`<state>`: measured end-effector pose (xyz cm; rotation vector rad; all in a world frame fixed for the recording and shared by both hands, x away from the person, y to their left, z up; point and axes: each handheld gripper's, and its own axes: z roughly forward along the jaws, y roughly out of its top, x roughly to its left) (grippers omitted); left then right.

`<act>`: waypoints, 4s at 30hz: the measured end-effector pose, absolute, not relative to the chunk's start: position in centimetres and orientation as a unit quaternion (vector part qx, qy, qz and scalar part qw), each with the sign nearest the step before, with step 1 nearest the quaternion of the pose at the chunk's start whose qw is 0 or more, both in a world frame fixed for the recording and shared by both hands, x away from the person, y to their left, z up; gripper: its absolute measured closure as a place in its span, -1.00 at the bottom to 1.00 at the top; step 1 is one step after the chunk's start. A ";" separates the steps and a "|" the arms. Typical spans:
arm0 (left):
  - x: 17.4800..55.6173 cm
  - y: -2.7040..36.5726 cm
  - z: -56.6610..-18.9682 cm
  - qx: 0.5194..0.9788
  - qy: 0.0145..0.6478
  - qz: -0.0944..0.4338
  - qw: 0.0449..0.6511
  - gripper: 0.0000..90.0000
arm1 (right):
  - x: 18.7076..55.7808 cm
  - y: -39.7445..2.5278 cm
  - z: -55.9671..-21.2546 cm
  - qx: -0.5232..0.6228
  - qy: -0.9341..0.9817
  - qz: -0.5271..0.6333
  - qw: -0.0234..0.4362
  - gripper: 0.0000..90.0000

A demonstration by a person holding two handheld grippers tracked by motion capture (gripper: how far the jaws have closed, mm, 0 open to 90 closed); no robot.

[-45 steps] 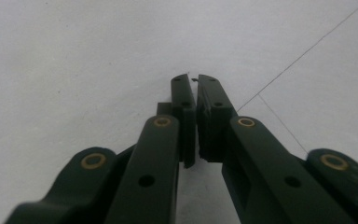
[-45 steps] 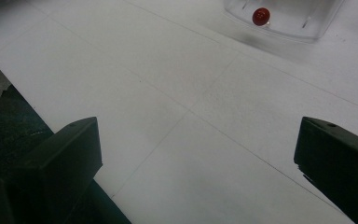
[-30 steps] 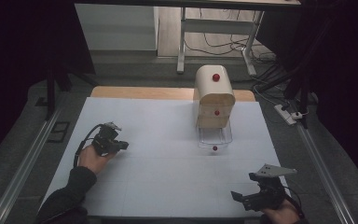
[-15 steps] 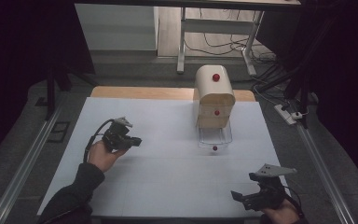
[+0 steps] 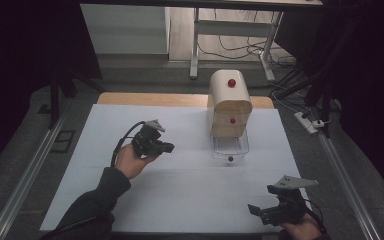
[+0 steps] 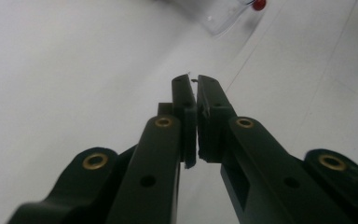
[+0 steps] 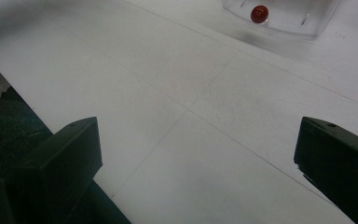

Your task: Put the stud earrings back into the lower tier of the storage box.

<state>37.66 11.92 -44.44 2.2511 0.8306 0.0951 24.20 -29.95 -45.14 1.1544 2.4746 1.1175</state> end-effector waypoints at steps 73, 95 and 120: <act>41.1 -2.0 -45.0 0.883 0.263 0.065 0.383 0.13 | 24.1 -30.0 -45.1 0.384 0.836 0.382 0.094 -0.99; 38.3 5.5 -45.6 0.868 0.280 -0.009 0.411 -0.90 | 24.2 -30.0 -45.2 0.387 0.836 0.377 0.094 -0.99; 32.8 13.3 -46.7 0.864 0.305 -0.023 0.400 -1.00 | 24.0 -30.0 -45.0 0.380 0.836 0.385 0.094 -0.99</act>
